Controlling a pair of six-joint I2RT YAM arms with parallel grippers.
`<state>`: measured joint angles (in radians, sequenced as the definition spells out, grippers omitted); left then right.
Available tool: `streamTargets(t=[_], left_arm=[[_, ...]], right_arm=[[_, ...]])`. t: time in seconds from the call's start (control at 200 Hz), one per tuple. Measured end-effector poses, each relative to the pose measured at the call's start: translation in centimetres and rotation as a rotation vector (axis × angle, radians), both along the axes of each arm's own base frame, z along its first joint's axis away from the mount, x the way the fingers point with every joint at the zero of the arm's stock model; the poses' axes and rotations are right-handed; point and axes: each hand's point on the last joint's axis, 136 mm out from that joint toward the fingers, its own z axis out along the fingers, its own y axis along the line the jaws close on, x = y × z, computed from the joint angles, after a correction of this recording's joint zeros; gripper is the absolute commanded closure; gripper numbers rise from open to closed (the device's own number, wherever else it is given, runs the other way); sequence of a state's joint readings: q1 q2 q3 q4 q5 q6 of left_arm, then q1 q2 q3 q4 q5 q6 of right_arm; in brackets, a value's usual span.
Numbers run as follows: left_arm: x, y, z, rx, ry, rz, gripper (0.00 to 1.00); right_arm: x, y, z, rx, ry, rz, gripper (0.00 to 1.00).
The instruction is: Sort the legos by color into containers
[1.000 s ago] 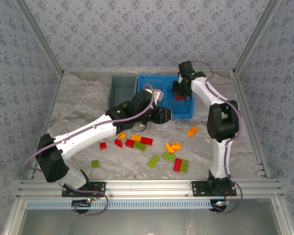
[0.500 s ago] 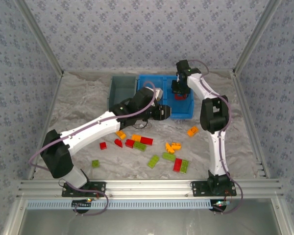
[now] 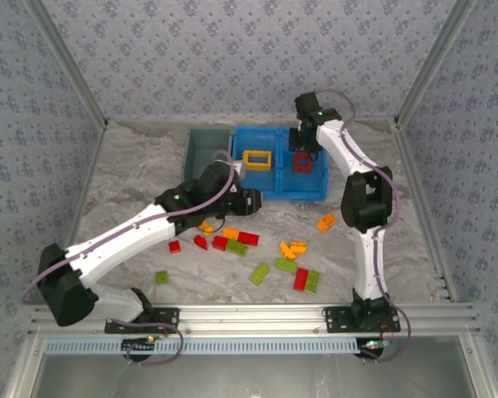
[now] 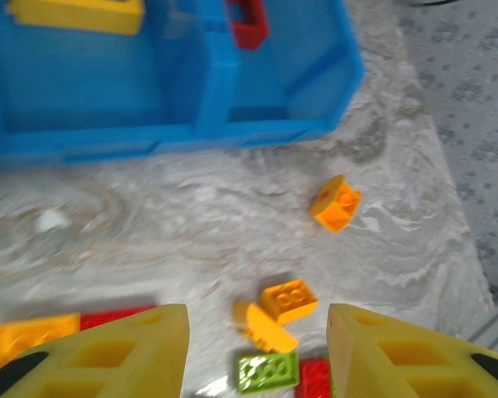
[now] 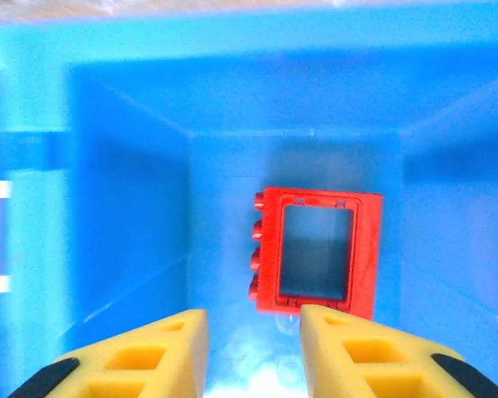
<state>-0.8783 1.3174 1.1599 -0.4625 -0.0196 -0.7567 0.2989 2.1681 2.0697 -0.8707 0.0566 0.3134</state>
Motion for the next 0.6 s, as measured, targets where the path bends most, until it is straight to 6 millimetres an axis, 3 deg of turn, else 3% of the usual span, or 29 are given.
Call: streamTargets(t=[0.085,0.185,0.255,0.315,0.43,0.605], left_arm=[[-0.8,3.0,-1.1,0.028,0.051,0.08,0.51],[-2.3,6.8,-3.1,0.094,0.127,0.179,0.47],[-3.9,9.5,-4.8,0.154,0.184,0.247,0.45],[-5.4,11.9,-6.3,0.205,0.225,0.299,0.44],[-8.4,16.5,-9.3,0.309,0.299,0.387,0.38],[-11.7,21.7,-13.7,0.466,0.393,0.492,0.27]], right_arm=[[-1.9,0.5,5.0,0.002,-0.101,0.013,0.59],[-6.3,1.3,10.8,0.03,-0.231,0.042,0.55],[-10.1,2.2,13.5,0.059,-0.31,0.08,0.51],[-13.8,3.7,14.4,0.097,-0.352,0.133,0.47],[-20.5,8.2,12.6,0.183,-0.354,0.291,0.43],[-30.4,15.0,4.0,0.283,-0.217,0.557,0.32]])
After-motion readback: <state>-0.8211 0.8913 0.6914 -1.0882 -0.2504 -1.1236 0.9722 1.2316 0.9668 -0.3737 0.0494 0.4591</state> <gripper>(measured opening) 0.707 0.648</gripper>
